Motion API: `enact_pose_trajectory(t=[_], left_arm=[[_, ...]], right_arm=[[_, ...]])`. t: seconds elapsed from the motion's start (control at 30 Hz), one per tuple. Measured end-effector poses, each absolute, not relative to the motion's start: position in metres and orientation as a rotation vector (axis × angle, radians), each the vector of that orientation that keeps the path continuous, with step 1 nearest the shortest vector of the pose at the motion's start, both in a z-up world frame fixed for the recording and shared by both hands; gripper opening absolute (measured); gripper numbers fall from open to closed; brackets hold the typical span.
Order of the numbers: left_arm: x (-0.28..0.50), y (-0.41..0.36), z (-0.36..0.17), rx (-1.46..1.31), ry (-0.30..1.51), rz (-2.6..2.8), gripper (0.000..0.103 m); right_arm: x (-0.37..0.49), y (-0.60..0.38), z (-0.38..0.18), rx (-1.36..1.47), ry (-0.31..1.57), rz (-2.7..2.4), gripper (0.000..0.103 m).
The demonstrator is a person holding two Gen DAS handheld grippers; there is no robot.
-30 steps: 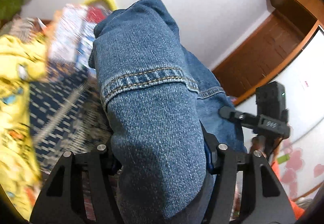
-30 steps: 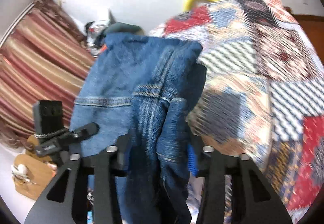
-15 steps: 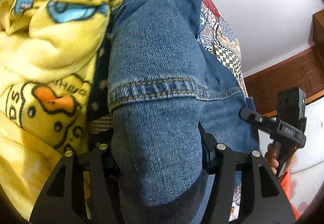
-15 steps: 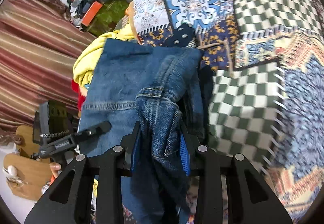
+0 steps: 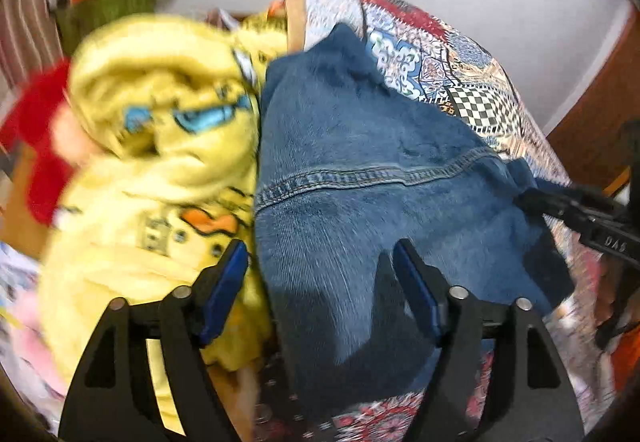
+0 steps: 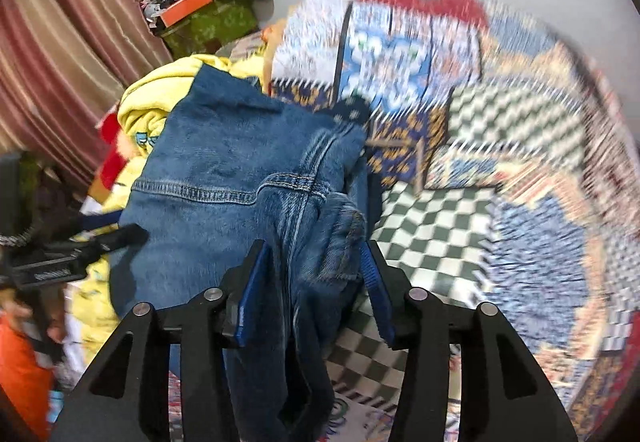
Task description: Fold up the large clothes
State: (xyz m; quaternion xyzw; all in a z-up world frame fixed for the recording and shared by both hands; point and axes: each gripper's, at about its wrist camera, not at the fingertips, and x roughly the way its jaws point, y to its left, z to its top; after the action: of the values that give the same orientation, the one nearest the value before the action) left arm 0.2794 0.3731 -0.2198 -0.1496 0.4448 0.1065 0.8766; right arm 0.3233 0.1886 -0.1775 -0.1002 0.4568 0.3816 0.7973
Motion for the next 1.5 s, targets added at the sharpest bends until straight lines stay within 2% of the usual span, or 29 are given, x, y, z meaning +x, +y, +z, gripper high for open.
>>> enact_pose_trajectory(t=[0.07, 0.1, 0.13, 0.27, 0.37, 0.6, 0.73, 1.13, 1.27, 1.43, 1.5], left_arm=[[0.270, 0.360, -0.216, -0.245, 0.910, 0.240, 0.093], [0.266, 0.358, -0.217, -0.226, 0.910, 0.246, 0.094], [0.262, 0.354, -0.220, -0.198, 0.926, 0.254, 0.095], [0.256, 0.344, -0.244, -0.181, 1.020, 0.301, 0.097], [0.246, 0.339, -0.257, -0.243, 1.037, 0.315, 0.097], [0.204, 0.317, -0.243, -0.230, 1.041, 0.363, 0.097], [0.179, 0.303, -0.200, -0.234, 0.937, 0.364, 0.097], [0.069, 0.224, -0.012, -0.179, 0.379, 0.301, 0.097], [0.033, 0.194, 0.020, -0.132, 0.239, 0.292, 0.097], [0.000, 0.162, 0.033, -0.086, 0.140, 0.299, 0.097], [-0.006, 0.156, 0.032, -0.084, 0.126, 0.309, 0.097]], right_arm=[[0.316, 0.188, -0.179, -0.228, 0.941, 0.807, 0.057], [0.312, 0.186, -0.183, -0.225, 0.940, 0.796, 0.069], [0.310, 0.184, -0.188, -0.227, 0.952, 0.784, 0.073], [0.304, 0.172, -0.208, -0.213, 1.038, 0.771, 0.073], [0.295, 0.151, -0.212, -0.173, 1.070, 0.766, 0.078], [0.264, 0.122, -0.193, -0.216, 1.040, 0.723, 0.080], [0.238, 0.106, -0.155, -0.199, 0.943, 0.726, 0.080], [0.125, 0.056, -0.003, -0.036, 0.486, 0.797, 0.080], [0.087, 0.042, 0.025, 0.003, 0.366, 0.815, 0.080], [0.047, 0.029, 0.038, 0.046, 0.275, 0.814, 0.080], [0.035, 0.029, 0.038, 0.043, 0.252, 0.791, 0.085]])
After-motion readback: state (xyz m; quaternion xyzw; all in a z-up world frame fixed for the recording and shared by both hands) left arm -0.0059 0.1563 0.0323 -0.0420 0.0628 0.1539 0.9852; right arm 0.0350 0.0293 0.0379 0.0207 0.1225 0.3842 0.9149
